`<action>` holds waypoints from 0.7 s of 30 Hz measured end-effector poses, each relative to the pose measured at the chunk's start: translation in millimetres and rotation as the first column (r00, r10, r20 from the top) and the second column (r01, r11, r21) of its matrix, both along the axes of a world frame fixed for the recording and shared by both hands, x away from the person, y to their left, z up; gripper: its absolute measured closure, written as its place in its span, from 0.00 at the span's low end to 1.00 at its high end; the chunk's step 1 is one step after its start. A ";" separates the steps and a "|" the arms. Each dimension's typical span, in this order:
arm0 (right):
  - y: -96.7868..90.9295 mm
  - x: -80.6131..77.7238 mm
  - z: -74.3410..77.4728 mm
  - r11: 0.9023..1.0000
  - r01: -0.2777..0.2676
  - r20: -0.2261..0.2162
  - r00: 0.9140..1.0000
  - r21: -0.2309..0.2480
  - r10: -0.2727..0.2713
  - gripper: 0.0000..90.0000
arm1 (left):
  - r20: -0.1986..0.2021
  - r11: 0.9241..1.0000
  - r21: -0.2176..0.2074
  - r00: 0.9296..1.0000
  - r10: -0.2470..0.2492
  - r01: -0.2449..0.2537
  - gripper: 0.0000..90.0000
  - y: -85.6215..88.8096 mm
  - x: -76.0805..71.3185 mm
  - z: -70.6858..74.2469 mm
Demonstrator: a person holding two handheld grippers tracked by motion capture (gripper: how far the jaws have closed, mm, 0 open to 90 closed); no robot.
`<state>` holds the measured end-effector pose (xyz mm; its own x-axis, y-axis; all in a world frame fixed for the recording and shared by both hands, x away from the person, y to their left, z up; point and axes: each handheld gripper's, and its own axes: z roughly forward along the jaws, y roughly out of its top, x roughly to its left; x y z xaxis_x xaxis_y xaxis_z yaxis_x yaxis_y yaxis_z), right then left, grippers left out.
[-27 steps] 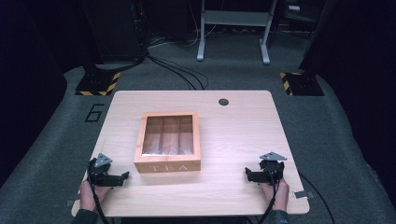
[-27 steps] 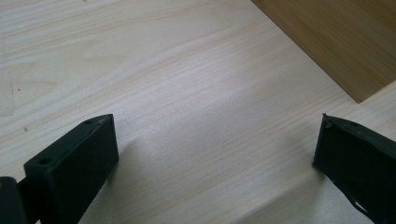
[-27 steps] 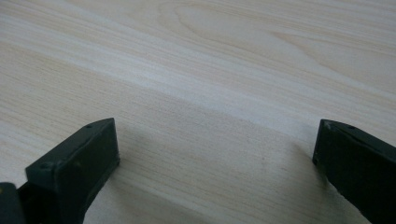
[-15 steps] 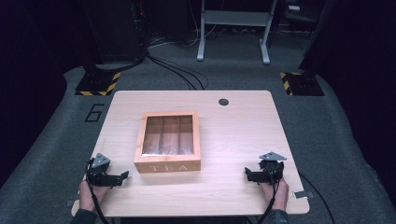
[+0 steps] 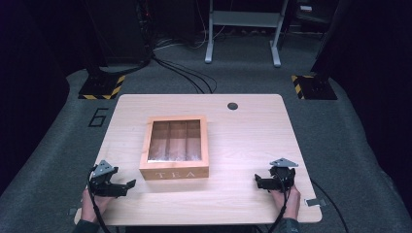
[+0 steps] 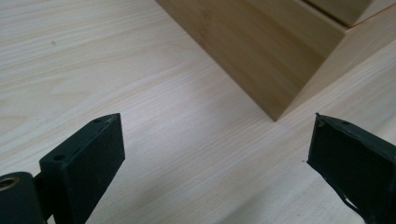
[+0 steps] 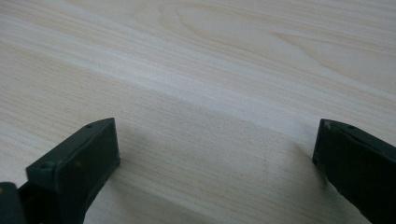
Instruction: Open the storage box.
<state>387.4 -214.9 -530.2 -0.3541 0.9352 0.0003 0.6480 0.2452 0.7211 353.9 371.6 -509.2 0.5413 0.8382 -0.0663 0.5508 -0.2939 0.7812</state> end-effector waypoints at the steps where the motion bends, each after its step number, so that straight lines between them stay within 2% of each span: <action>1: 0.0 0.0 0.0 1.000 -0.001 0.001 1.000 0.000 0.001 0.00 | 0.000 1.000 -0.005 1.000 -0.005 0.005 0.04 -1.0 -0.2 1.0; 5: 0.0 0.0 0.0 1.000 0.000 0.001 1.000 0.000 0.000 0.00 | 0.025 0.999 -0.028 1.000 -0.015 0.016 0.05 -4.7 -1.2 5.3; 8: 0.0 0.0 0.0 1.000 -0.001 0.001 1.000 0.000 0.001 0.00 | 0.035 0.998 -0.046 0.999 -0.037 0.038 0.10 -7.2 -2.4 9.3; 10: 0.0 -0.1 0.0 1.000 -0.001 0.002 1.000 0.000 0.001 0.00 | 0.039 0.997 -0.051 0.997 -0.059 0.061 0.17 -8.4 -2.8 11.5; 12: 0.0 -0.1 0.0 1.000 -0.001 0.002 1.000 -0.001 0.001 0.00 | 0.041 0.996 -0.056 0.997 -0.061 0.063 0.23 -9.7 -3.1 11.9; 13: 0.0 -0.1 0.0 1.000 -0.001 0.001 1.000 0.000 0.001 0.00 | 0.043 0.994 -0.064 0.996 -0.081 0.083 0.27 -11.1 -3.5 13.3; 15: 0.0 -0.1 0.0 1.000 -0.002 0.001 1.000 -0.001 0.002 0.00 | 0.056 0.993 -0.071 0.995 -0.086 0.090 0.35 -12.7 -3.8 14.0; 18: 0.0 -0.1 0.2 1.000 -0.002 -0.002 1.000 -0.002 0.002 0.00 | 0.052 0.993 -0.075 0.994 -0.091 0.095 0.49 -14.3 -4.3 15.2; 19: 0.0 -0.1 0.2 1.000 -0.002 -0.002 1.000 -0.002 0.002 0.00 | 0.048 0.991 -0.079 0.993 -0.103 0.107 0.49 -15.3 -4.1 15.6; 21: 0.0 -0.1 0.1 1.000 -0.002 0.000 1.000 -0.001 0.002 0.00 | 0.048 0.990 -0.085 0.993 -0.107 0.111 0.59 -17.0 -4.0 15.4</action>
